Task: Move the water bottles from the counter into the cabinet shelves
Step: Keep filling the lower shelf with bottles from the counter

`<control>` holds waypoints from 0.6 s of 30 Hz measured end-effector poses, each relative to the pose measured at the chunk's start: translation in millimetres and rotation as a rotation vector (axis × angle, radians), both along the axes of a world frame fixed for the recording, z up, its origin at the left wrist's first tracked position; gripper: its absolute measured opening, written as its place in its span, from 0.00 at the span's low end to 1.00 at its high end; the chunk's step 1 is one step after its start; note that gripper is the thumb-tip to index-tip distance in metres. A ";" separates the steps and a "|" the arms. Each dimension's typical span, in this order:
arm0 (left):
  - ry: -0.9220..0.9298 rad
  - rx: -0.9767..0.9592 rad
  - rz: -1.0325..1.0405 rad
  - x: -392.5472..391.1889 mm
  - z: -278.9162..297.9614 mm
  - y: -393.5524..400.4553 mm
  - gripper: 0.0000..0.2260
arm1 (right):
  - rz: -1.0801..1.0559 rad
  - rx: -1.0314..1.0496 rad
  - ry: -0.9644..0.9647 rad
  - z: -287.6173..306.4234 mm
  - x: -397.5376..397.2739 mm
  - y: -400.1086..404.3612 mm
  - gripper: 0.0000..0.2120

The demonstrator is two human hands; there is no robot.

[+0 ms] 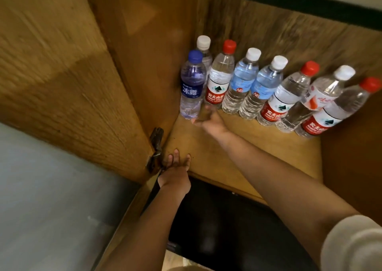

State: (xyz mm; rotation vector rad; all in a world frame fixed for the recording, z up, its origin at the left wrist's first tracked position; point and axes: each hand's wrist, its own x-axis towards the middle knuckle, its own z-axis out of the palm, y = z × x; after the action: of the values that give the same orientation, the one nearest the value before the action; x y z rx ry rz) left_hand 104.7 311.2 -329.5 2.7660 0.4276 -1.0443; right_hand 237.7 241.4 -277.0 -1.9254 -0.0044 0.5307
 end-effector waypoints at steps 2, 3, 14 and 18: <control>0.007 0.007 0.000 1.1 0.3 0.5 0.38 | 0.023 -0.024 0.017 4.4 -19.8 -20.3 0.30; 0.010 0.007 -0.003 1.2 0.4 0.3 0.38 | 0.032 -0.025 0.026 7.1 -31.2 -31.6 0.28; -0.415 -0.221 -0.009 -46.5 10.2 -50.4 0.29 | 0.115 0.002 -0.066 20.0 -164.5 -188.7 0.10; -0.475 -0.566 -0.050 -72.2 20.1 -109.6 0.19 | -0.008 -0.066 -0.144 19.7 -213.8 -257.0 0.11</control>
State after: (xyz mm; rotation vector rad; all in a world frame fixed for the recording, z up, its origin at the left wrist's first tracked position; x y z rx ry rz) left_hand 32.5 201.6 -309.4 2.3901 -0.0102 -0.3940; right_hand 24.0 -15.6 -257.3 -2.0241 -0.0721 0.3906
